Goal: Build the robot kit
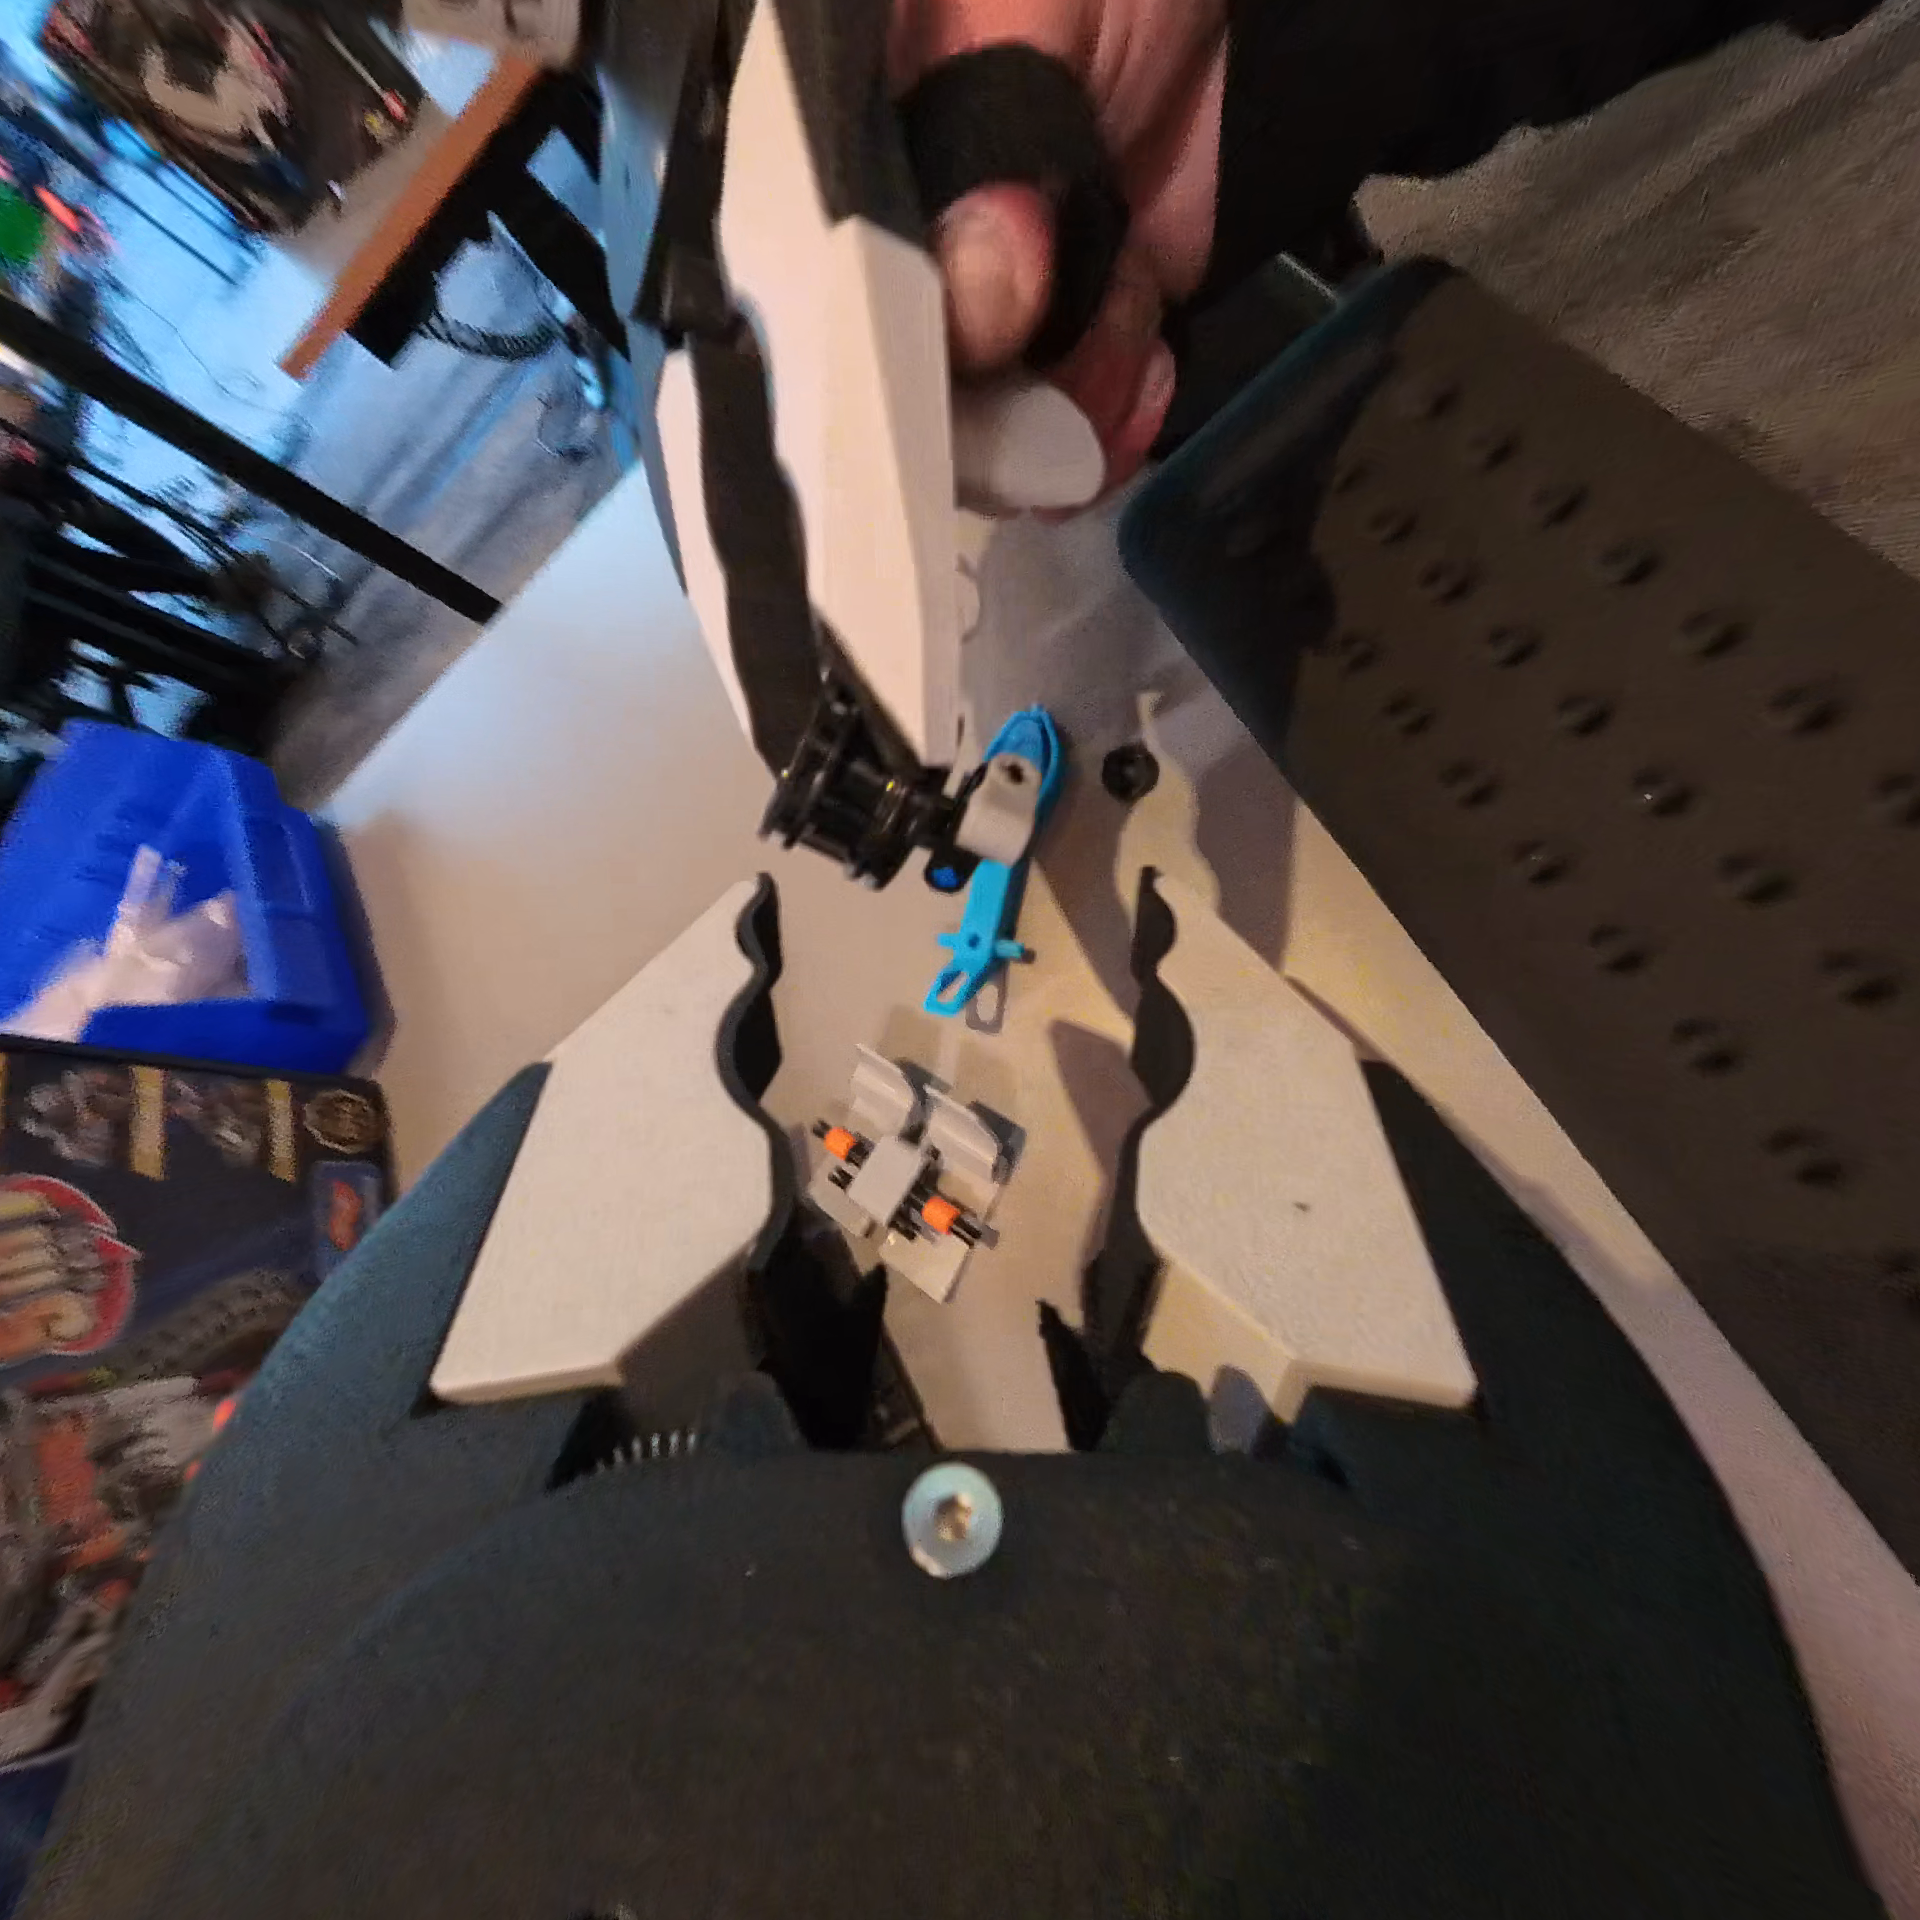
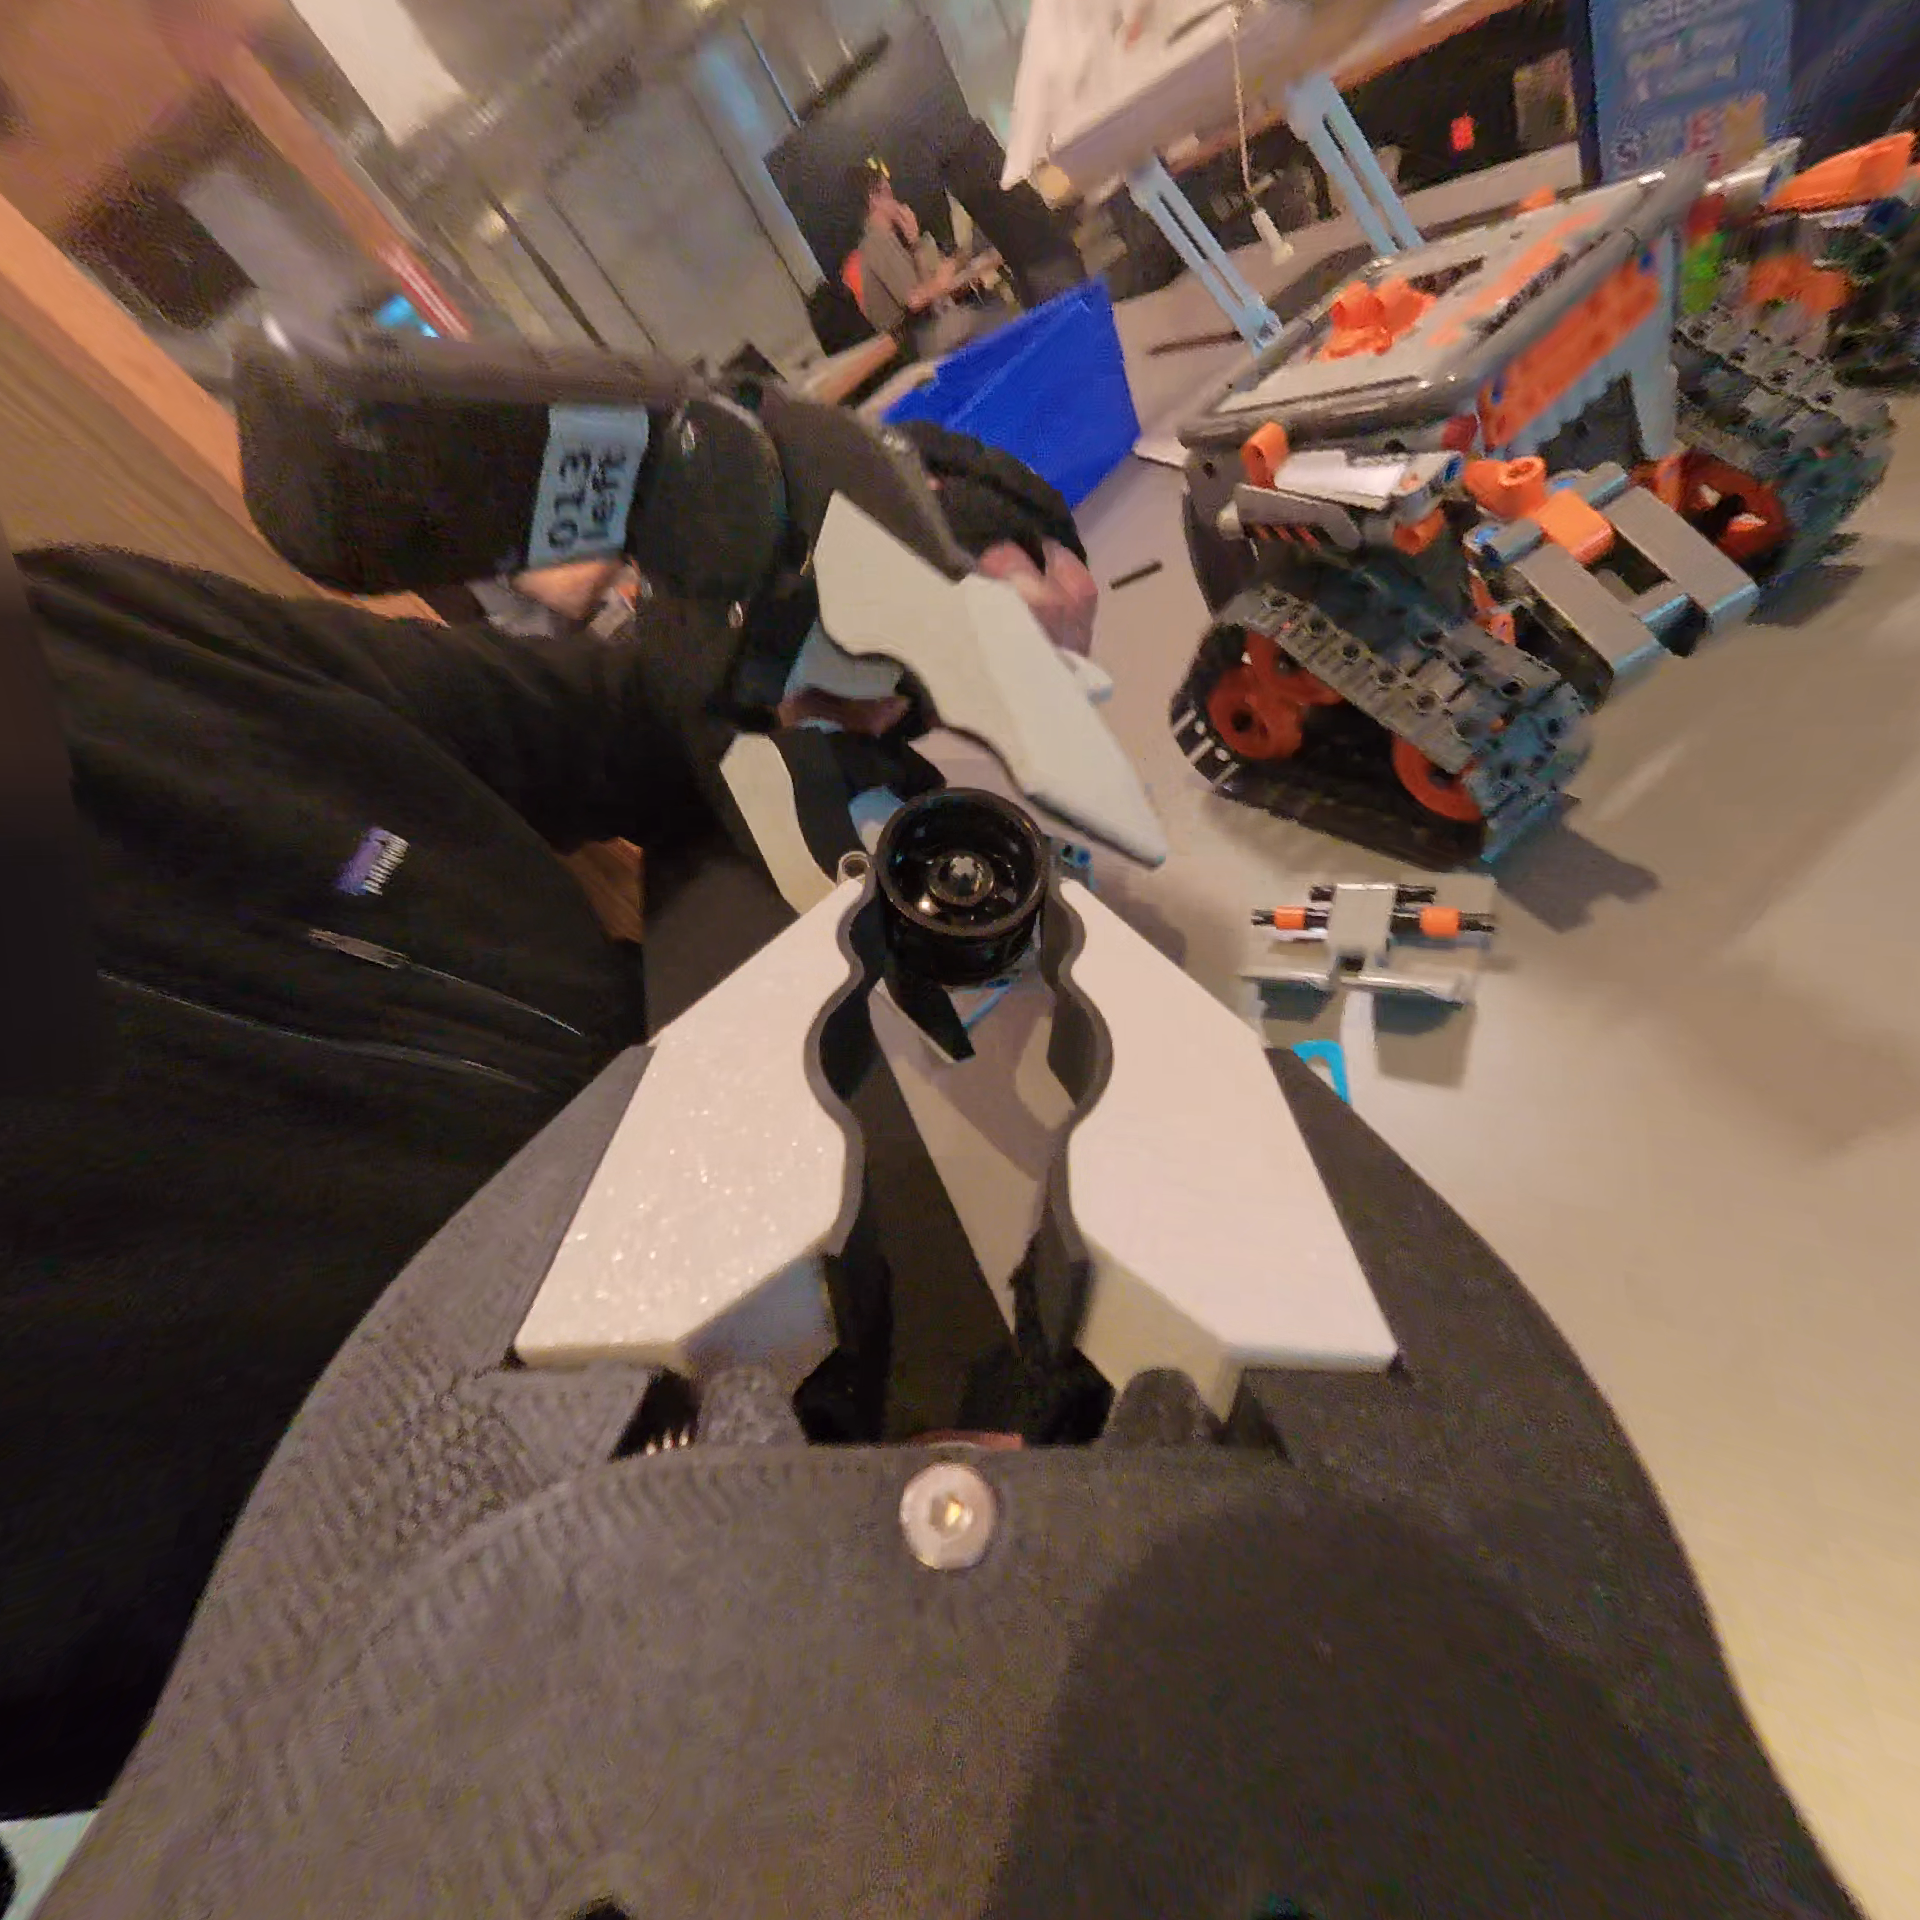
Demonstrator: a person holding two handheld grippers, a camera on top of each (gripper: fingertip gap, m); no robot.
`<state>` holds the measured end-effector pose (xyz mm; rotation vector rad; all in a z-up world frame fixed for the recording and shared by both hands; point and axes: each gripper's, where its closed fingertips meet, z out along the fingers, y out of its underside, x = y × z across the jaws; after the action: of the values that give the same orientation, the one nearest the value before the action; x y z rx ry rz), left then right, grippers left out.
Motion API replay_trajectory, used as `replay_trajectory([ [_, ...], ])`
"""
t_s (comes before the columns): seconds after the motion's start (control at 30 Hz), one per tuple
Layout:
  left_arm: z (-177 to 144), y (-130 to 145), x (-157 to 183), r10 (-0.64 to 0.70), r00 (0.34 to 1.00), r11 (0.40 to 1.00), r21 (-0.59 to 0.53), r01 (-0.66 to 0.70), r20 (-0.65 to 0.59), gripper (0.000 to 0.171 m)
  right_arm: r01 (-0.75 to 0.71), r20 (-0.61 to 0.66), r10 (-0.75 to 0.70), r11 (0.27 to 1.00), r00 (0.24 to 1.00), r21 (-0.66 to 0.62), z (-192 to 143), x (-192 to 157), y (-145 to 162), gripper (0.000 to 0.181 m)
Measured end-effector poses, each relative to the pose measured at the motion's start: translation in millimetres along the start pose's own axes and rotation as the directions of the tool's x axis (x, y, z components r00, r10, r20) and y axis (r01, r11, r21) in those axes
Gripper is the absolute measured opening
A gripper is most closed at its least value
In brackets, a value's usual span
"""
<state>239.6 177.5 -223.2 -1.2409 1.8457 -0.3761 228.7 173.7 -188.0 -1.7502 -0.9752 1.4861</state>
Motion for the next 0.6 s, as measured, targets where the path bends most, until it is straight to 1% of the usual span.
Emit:
replay_trajectory([
  [0.03, -1.7, -7.9, -3.6, 0.022, 0.999, 0.999, 0.039, -0.024, 0.047, 0.054, -0.010, 0.024, 0.010, 1.000, 1.000, 0.015, 0.3, -3.3, -1.8, 0.027],
  [0.07, -4.9, -14.9, -7.9, 0.016, 0.997, 0.996, 0.080, -0.023, 0.081, 0.048, -0.028, 0.059, 0.026, 0.999, 0.998, 0.038, 0.1, -7.7, -4.6, 0.028],
  [0.1, -7.0, -18.1, -9.8, 0.003, 0.997, 0.994, 0.106, -0.011, 0.082, 0.044, -0.053, 0.091, 0.048, 0.997, 0.995, 0.058, -0.7, -11.1, -7.1, 0.027],
  [0.13, -9.2, -19.5, -11.5, 0.002, 0.996, 0.993, 0.120, -0.013, 0.086, 0.036, -0.062, 0.109, 0.055, 0.996, 0.992, 0.060, -0.3, -13.7, -7.0, 0.028],
  [0.23, -13.3, -22.7, -12.8, 0.011, 0.995, 0.988, 0.153, -0.027, 0.101, 0.035, -0.070, 0.123, 0.059, 0.994, 0.991, 0.082, 1.0, -17.6, -11.2, 0.028],
  [0.37, -19.4, -29.1, -16.2, -0.022, 0.995, 0.979, 0.204, 0.002, 0.093, 0.034, -0.084, 0.157, 0.062, 0.987, 0.986, 0.137, 0.9, -22.7, -19.9, 0.028],
  [0.5, -25.3, -31.4, -20.7, -0.010, 0.993, 0.983, 0.181, -0.012, 0.118, 0.034, -0.068, 0.154, 0.037, 0.976, 0.987, 0.205, 1.3, -25.6, -28.4, 0.029],
  [0.6, -28.2, -30.9, -25.8, -0.007, 0.989, 0.990, 0.139, -0.013, 0.146, 0.034, -0.005, 0.091, -0.018, 0.969, 0.996, 0.248, -3.3, -23.2, -35.1, 0.034],
])
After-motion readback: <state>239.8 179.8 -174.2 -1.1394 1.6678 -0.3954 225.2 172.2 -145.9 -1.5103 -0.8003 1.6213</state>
